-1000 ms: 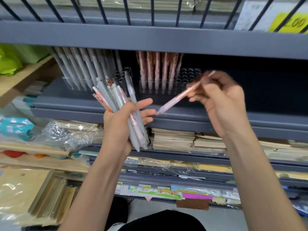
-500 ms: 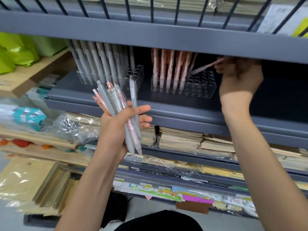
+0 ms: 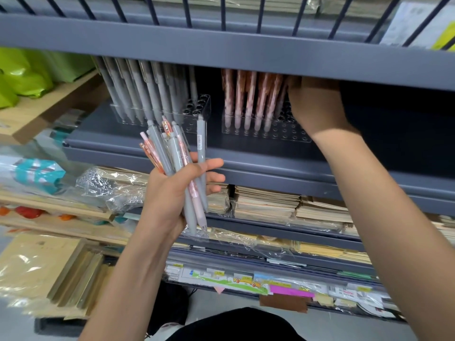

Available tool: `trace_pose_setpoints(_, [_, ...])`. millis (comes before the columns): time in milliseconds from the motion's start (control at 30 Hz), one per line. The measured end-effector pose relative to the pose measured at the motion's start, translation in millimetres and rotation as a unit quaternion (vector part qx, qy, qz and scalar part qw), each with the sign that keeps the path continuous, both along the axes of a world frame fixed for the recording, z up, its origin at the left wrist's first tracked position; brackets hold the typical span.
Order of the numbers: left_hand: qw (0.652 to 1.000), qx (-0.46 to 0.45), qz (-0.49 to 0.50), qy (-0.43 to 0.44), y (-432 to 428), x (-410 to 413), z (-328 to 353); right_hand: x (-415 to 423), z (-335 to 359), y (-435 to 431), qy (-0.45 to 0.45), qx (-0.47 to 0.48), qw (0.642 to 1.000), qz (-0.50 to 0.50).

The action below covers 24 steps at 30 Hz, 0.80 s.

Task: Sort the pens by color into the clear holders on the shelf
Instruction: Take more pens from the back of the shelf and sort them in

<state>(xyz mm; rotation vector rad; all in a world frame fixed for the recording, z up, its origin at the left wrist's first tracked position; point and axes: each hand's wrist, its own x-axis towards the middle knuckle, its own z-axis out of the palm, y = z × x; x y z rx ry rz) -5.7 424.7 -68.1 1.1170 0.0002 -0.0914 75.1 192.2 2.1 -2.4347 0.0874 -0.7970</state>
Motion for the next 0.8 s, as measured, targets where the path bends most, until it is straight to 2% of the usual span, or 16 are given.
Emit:
trace_pose_setpoints(400, [1.000, 0.022, 0.001, -0.004, 2, 6, -5, -6, -2, 3, 0.013, 0.065, 0.998, -0.007])
trace_pose_setpoints(533, [1.000, 0.015, -0.018, -0.010, 2, 7, -7, -18, -6, 9, -0.090, 0.098, 0.990, -0.056])
trace_pose_setpoints(567, [1.000, 0.012, -0.024, -0.012, 1, 7, -7, -24, -7, 14, -0.098, 0.132, 0.986, -0.020])
trace_pose_setpoints(633, [0.999, 0.009, -0.038, -0.013, -2, 7, -7, -40, -10, 30, -0.044, 0.193, 0.976, 0.094])
trace_pose_setpoints(733, [0.999, 0.008, -0.042, -0.013, -5, 7, -6, -55, -18, 53, 0.084, 0.184, 0.955, 0.218])
trace_pose_setpoints(800, [0.999, 0.008, -0.040, -0.011, -4, 7, -5, -56, -22, 62, 0.106, 0.192, 0.943, 0.251])
